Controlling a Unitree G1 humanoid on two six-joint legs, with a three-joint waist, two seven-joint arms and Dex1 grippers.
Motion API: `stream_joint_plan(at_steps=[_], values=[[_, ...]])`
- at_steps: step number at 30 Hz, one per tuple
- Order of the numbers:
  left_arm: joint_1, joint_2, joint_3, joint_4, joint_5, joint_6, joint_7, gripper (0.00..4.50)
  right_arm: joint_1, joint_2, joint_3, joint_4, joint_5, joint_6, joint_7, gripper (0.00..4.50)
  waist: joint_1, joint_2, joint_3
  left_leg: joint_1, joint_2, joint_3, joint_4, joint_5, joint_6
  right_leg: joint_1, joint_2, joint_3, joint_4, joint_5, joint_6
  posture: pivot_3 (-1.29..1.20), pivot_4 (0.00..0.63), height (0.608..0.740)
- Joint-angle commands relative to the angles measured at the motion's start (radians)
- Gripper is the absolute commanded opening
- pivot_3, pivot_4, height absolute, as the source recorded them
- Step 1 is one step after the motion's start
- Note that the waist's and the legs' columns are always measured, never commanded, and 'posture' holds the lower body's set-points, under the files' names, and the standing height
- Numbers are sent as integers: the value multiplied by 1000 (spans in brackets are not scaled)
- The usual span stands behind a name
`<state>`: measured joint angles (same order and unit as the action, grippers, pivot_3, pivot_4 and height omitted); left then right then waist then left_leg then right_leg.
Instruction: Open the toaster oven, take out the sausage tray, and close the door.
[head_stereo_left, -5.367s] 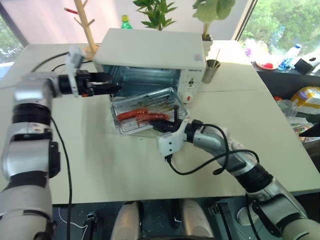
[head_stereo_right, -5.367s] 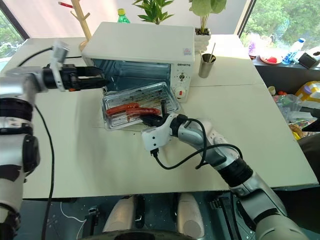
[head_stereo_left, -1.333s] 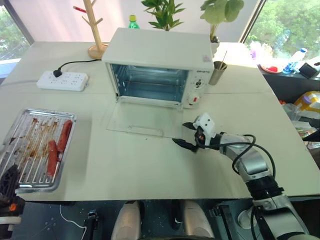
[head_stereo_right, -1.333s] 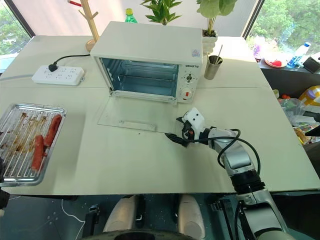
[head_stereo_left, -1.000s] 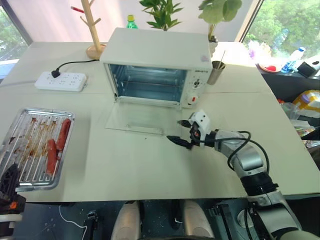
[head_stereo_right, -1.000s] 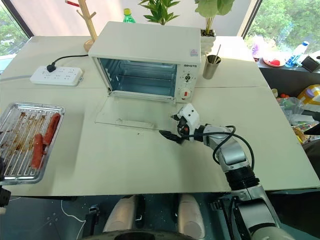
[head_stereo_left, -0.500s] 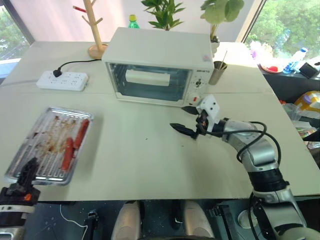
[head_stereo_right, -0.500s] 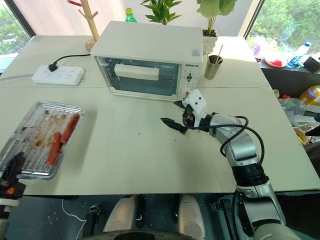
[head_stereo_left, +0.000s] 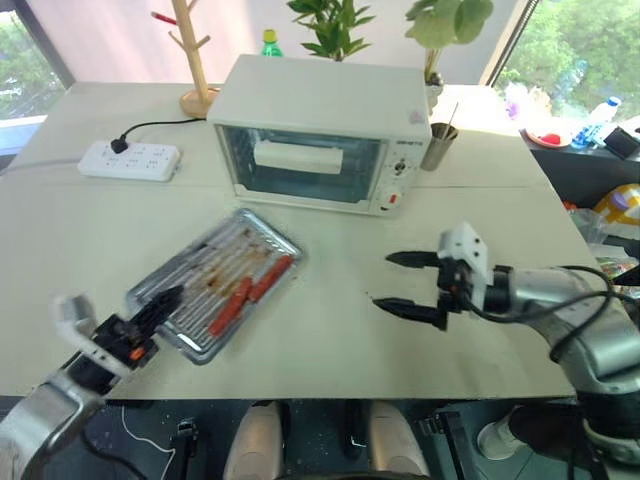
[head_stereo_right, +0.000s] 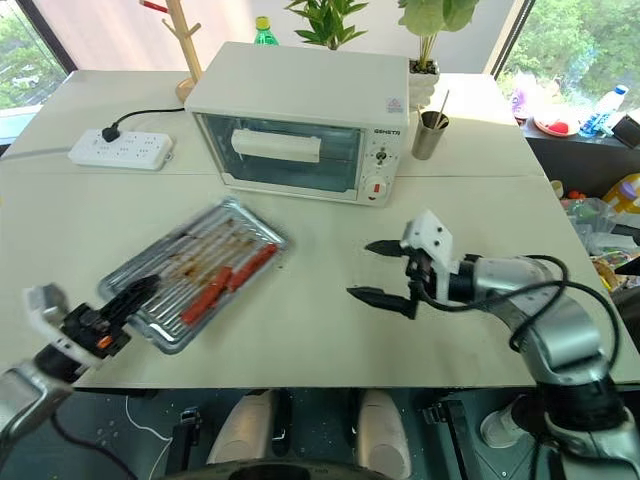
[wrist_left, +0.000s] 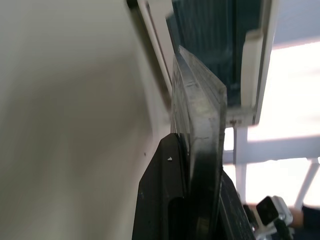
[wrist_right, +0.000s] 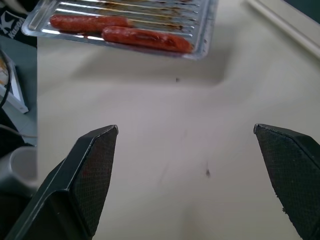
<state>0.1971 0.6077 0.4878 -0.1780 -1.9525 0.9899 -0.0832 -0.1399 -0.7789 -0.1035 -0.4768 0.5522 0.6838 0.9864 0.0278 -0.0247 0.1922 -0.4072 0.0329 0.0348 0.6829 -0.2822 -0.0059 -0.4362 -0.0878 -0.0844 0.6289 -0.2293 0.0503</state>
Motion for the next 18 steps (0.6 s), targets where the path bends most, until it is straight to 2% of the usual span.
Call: stream_joint_plan(at_steps=[1, 6, 9, 13, 18], values=[[-134, 65, -109, 99, -20, 83, -33, 0, 64, -44, -61, -67, -50, -63, -35, 4458, 5, 1, 0, 0, 0, 1, 0, 0, 0, 0, 0, 0, 0, 0, 0, 0, 150, 717], [-365, 107, -239, 286, 55, 198, -101, 0, 155, -54, -173, -129, -9, -20, -96, 4458, 11, 1, 0, 1, -1, 2, 0, 0, 0, 0, 1, 0, 1, 0, 1, 0, 150, 717], [-491, 108, -294, 394, 149, 268, -170, 0, 225, -53, -220, -174, 0, -8, -115, 4458, 13, 1, 0, 0, -1, 3, 0, 0, 0, 0, 3, 0, 1, 0, 0, 0, 150, 717], [-668, 80, -396, 534, 359, 355, -328, 0, 319, -31, -268, -236, 11, 4, -157, 4458, 13, 0, 0, 0, -1, 3, 0, 0, 0, 1, 4, 0, 1, 0, 0, 0, 150, 717], [-780, 46, -488, 625, 609, 364, -537, 0, 353, -14, -273, -263, 11, 9, -213, 4458, 8, 0, 0, 1, -1, 5, 0, 0, 0, 1, 4, 1, 1, 0, 1, 0, 150, 717]])
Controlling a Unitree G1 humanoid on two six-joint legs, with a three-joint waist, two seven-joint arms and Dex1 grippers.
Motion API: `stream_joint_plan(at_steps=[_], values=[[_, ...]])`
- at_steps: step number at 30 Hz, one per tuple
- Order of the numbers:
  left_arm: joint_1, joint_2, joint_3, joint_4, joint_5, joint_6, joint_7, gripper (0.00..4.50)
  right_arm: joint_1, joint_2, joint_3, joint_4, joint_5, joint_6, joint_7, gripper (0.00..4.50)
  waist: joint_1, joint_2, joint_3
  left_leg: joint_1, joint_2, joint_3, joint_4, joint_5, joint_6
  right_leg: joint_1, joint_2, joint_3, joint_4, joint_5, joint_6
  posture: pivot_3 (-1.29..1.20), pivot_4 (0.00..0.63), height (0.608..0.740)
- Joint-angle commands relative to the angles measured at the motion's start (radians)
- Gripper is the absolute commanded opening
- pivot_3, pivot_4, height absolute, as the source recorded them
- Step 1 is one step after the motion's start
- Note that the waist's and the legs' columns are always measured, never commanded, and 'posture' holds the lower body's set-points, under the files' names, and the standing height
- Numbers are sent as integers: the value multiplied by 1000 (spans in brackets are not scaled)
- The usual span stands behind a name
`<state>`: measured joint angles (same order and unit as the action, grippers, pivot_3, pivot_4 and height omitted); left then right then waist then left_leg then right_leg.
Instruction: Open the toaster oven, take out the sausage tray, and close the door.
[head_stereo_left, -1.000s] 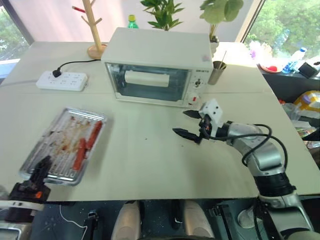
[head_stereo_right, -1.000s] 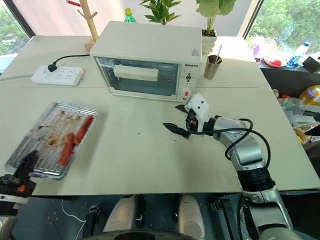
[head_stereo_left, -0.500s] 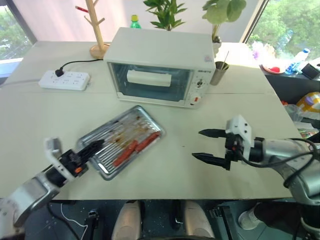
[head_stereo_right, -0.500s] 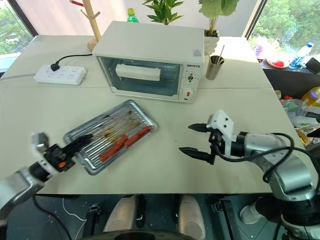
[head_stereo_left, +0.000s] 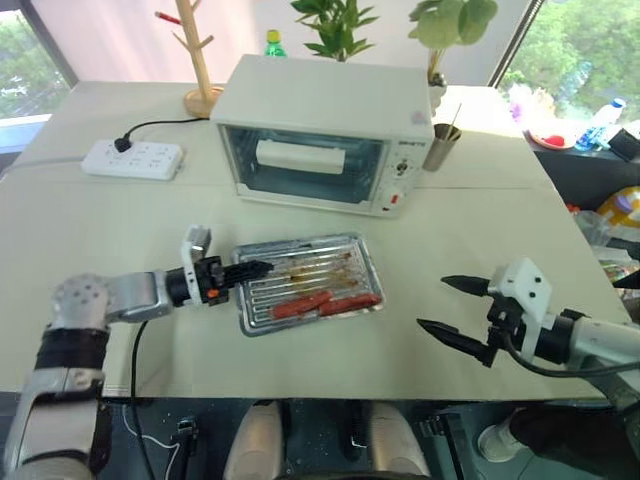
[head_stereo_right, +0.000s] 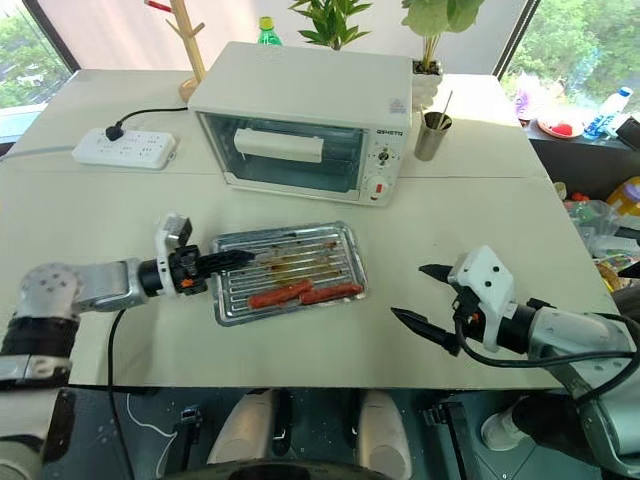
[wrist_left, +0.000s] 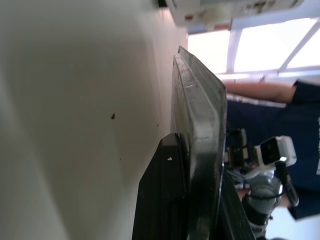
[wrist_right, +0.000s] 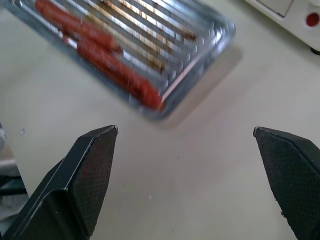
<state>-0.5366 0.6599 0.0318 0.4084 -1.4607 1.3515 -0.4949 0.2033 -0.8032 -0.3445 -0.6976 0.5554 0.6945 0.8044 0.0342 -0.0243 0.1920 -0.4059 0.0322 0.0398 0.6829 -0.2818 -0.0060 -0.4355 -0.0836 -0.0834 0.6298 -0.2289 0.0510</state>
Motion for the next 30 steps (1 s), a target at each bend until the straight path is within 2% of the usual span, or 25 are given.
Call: stream_joint_plan(at_steps=[1, 6, 7, 8, 11, 14, 15, 17, 21, 24, 30], values=[[-66, -12, -47, 60, 162, -6, -165, 0, 15, 12, -30, -47, 5, -3, -42, 4458, 2, 0, 0, 0, 0, 0, 0, 0, 0, 0, 0, 0, 0, 0, 0, 0, 150, 717], [-139, -41, -90, 177, 371, -75, -319, 0, 38, 20, -25, -65, 1, -12, -80, 4458, 7, 2, -1, 0, 0, -2, 0, 0, 0, 1, 1, 0, 0, 0, 0, 0, 150, 717], [-145, -42, -94, 189, 405, -89, -344, 550, 38, 22, -20, -65, -2, -15, -87, 4500, 6, 2, -1, 1, 0, -2, 0, 0, 0, 1, 1, 0, 0, 0, 0, 0, 150, 717], [-149, -42, -93, 195, 432, -98, -366, 792, 37, 23, -16, -65, -3, -18, -92, 4500, 5, 2, -1, 1, 0, -2, 0, 0, 0, 1, 0, 0, 0, 0, 0, 0, 150, 717], [-146, -32, -84, 203, 505, -122, -420, 2247, 26, 25, 2, -62, -5, -22, -105, 4500, 2, 2, -1, 1, 1, -2, 0, 0, 0, 1, 0, 0, 0, 0, 0, 0, 150, 717], [-119, 16, -53, 177, 559, -147, -437, 3688, 3, 18, 23, -36, -13, -40, -96, 4500, 2, 3, -1, 1, 1, -2, 0, 0, 0, 1, 1, 0, 1, 0, 0, 0, 150, 717], [-79, 64, -68, 106, 580, -177, -491, 4179, -5, 12, 30, -23, -15, -48, -86, 4500, -1, 3, -2, 1, 1, -3, 0, 0, 0, 1, 1, 0, 1, 0, 0, 0, 150, 717], [-7, 142, -92, -17, 622, -249, -585, 4179, -19, 3, 40, -4, -18, -58, -70, 4500, -23, 3, -2, 3, 3, -4, 0, 0, 0, 1, 2, 0, 1, 0, -1, 0, 150, 717], [104, 277, -72, -155, 718, -392, -660, 4179, -47, -15, 43, 36, -7, -73, -25, 4500, -24, 4, -2, 3, 6, -4, -3, 0, 0, 0, 2, 1, 1, 0, -1, 0, 150, 717], [199, 420, 7, -250, 815, -602, -743, 4179, -84, -55, 42, 90, 13, -83, 55, 4500, -23, 4, -1, 1, 7, -3, -2, 0, 0, -2, 1, 1, 0, 0, -2, 0, 150, 717], [278, 554, 207, -478, 780, -669, -827, 4179, -225, -147, 24, 199, 130, -30, 210, 4500, -12, 6, 2, -3, 6, -2, -1, 0, 0, -6, -2, 0, -1, 0, -2, 0, 150, 717]])
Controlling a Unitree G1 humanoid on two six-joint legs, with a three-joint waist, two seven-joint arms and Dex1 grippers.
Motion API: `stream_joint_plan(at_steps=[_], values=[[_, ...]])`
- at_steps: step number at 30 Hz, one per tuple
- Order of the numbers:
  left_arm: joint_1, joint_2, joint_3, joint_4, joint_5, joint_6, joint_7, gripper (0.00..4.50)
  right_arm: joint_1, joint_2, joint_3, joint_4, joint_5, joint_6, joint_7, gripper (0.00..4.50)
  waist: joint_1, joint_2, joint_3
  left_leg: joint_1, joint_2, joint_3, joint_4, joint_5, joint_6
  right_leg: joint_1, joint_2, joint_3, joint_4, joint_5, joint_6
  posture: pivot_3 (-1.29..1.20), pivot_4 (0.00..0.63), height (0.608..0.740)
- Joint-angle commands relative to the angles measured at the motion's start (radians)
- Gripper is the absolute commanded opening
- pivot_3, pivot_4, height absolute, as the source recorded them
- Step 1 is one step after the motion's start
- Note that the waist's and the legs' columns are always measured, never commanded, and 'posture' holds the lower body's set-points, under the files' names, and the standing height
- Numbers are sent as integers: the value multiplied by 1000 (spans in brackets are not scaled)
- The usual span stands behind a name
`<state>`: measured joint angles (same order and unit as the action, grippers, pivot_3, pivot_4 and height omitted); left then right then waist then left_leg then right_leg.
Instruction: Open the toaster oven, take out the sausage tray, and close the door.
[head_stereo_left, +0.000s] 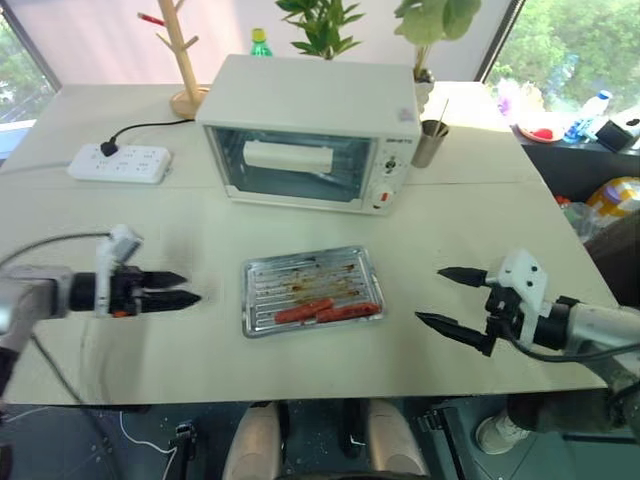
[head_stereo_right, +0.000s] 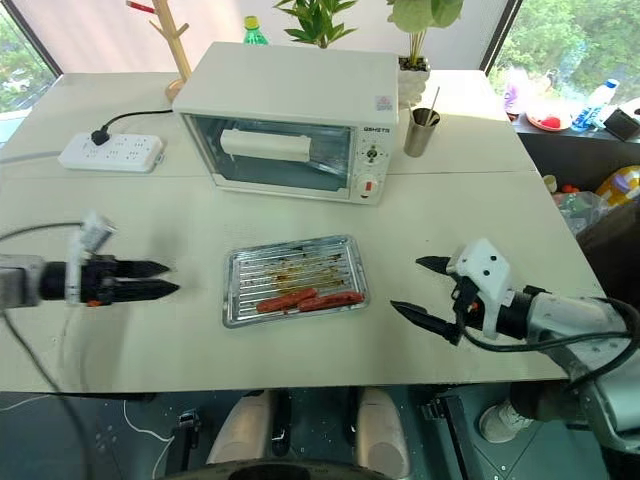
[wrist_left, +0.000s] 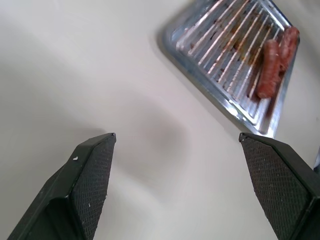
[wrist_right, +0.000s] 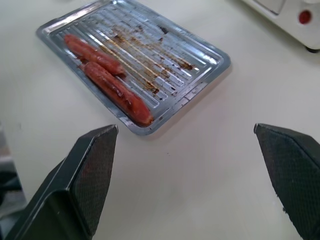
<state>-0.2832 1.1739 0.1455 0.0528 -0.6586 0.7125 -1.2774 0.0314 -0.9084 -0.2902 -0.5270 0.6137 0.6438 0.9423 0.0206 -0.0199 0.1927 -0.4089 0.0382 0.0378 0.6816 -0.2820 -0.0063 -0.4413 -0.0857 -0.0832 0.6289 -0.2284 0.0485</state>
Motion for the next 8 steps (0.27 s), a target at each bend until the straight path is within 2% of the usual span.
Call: stream_joint_plan(at_steps=[1, 8], values=[[35, 46, 113, -145, -26, -29, -51, 4179, -68, -52, -30, 39, 85, 29, 88, 4500, 1, 3, 1, 0, -1, 1, 0, 0, 0, 0, -2, 0, 0, 0, 0, 0, 150, 717], [125, 65, 241, -243, -21, -26, -70, 4179, -214, -114, 2, 123, 128, 46, 193, 4500, -8, 3, 2, 0, -4, 7, -1, 0, 0, 0, -2, 0, 0, 0, 3, 0, 150, 717]])
